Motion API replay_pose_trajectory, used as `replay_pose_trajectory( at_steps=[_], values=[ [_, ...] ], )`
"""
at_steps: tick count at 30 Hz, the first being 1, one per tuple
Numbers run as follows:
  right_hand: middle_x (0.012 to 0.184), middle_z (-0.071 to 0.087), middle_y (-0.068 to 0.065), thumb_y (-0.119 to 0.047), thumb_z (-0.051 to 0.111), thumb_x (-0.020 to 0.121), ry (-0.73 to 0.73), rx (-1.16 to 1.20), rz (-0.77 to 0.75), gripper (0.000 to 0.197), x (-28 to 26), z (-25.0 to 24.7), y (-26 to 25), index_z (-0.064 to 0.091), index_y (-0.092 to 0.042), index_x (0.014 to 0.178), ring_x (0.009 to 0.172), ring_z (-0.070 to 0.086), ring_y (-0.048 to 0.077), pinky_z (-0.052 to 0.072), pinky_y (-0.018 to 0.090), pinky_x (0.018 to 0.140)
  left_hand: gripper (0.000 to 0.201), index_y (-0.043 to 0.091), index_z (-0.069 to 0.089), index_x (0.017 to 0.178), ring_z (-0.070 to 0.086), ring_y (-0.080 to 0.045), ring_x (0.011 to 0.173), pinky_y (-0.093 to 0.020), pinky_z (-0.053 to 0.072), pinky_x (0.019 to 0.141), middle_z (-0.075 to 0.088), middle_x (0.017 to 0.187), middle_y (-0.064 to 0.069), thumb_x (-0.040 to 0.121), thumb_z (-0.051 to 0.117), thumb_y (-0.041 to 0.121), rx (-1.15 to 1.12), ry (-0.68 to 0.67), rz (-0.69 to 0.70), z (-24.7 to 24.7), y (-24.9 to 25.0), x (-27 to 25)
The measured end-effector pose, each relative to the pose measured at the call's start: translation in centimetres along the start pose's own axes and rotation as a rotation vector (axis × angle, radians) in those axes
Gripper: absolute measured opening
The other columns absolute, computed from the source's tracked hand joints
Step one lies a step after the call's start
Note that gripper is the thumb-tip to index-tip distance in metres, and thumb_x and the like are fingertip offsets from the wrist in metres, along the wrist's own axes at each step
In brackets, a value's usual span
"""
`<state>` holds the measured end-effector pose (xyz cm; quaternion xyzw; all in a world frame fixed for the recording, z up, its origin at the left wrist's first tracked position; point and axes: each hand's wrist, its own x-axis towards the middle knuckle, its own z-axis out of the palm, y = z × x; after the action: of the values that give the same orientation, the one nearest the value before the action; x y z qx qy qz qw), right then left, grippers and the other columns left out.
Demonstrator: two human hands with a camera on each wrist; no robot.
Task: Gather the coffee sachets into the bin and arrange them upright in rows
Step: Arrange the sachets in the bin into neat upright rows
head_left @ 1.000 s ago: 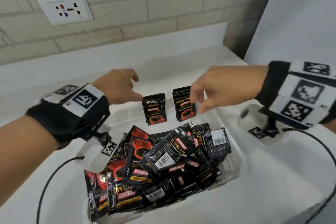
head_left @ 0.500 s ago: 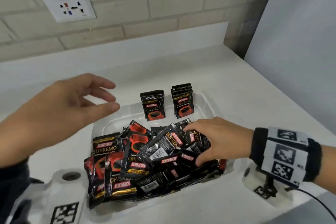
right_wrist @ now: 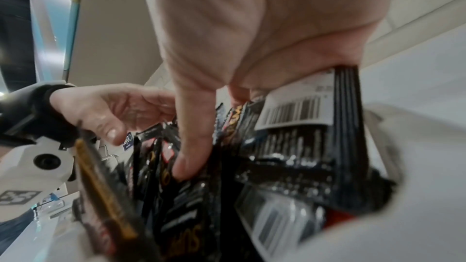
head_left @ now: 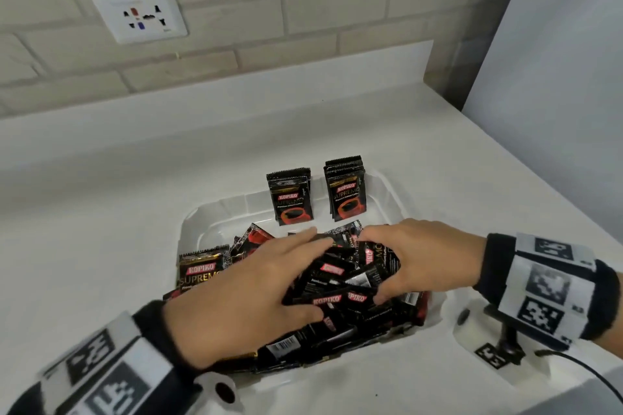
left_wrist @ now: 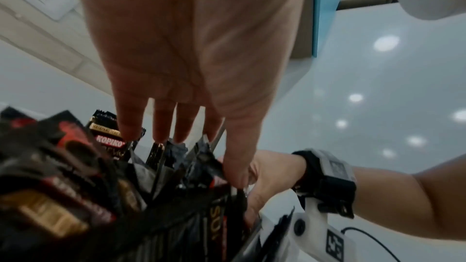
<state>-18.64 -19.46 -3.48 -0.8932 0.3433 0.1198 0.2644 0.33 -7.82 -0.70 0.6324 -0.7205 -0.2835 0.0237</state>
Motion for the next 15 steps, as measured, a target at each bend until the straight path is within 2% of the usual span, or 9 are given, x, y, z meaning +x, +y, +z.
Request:
replay_pose_trajectory(
  at_steps=[2,4,7,10,12,15],
  values=[
    [0.099,0.065,-0.010,-0.055,0.072,0.066,0.007,-0.001,0.000,0.064,-0.1,0.1,0.1,0.043,-0.040,0.121,0.085,0.061,0.011,0.050,0.033,0.078,0.078,0.051,-0.006,0.141,-0.003,0.022,0.123,0.005,-0.005,0.095,-0.007,0.135,0.039,0.090,0.052,0.045,0.022,-0.023,0.012,0.3,-0.2,0.3],
    [0.099,0.065,-0.011,-0.050,0.072,0.069,0.029,0.023,-0.004,0.057,-0.2,0.1,0.2,0.046,-0.038,0.118,0.085,0.060,0.011,0.049,0.031,0.078,0.076,0.047,-0.005,0.143,-0.002,0.022,0.119,0.012,-0.008,0.084,-0.005,0.133,0.038,0.092,0.050,0.042,0.038,-0.015,0.021,0.4,-0.2,0.5],
    [0.097,0.062,-0.016,-0.041,0.075,0.071,0.046,0.122,-0.003,0.049,-0.4,-0.1,0.2,0.051,-0.036,0.114,0.087,0.058,0.008,0.047,0.028,0.079,0.074,0.040,-0.003,0.146,0.004,0.021,0.119,0.015,-0.006,0.077,0.008,0.142,0.034,0.093,0.048,0.041,0.059,0.012,0.030,0.5,-0.3,0.6],
    [0.099,0.065,-0.013,-0.034,0.077,0.071,0.028,0.217,-0.003,0.042,-0.6,-0.6,0.5,0.056,-0.030,0.107,0.089,0.061,0.010,0.049,0.034,0.084,0.074,0.039,-0.004,0.147,0.012,0.011,0.134,0.009,-0.003,0.085,0.014,0.153,0.024,0.093,0.048,0.042,0.085,0.039,0.034,0.8,-0.6,0.5],
    [0.096,0.068,-0.007,-0.025,0.078,0.071,0.028,0.305,-0.012,0.033,-0.9,-1.0,0.8,0.060,-0.025,0.099,0.087,0.064,0.012,0.051,0.037,0.083,0.074,0.037,-0.003,0.147,0.014,0.007,0.137,0.006,-0.002,0.089,0.015,0.153,0.022,0.093,0.048,0.042,0.106,0.051,0.046,1.0,-0.7,0.5],
    [0.089,0.071,-0.005,-0.011,0.077,0.072,0.053,0.430,-0.030,0.024,-1.4,-1.9,1.2,0.063,-0.022,0.088,0.078,0.067,0.007,0.053,0.023,0.076,0.069,0.034,0.006,0.149,0.020,0.003,0.135,0.000,0.005,0.095,0.025,0.150,0.020,0.094,0.047,0.041,0.143,0.067,0.084,1.1,-0.8,0.5]
  ],
)
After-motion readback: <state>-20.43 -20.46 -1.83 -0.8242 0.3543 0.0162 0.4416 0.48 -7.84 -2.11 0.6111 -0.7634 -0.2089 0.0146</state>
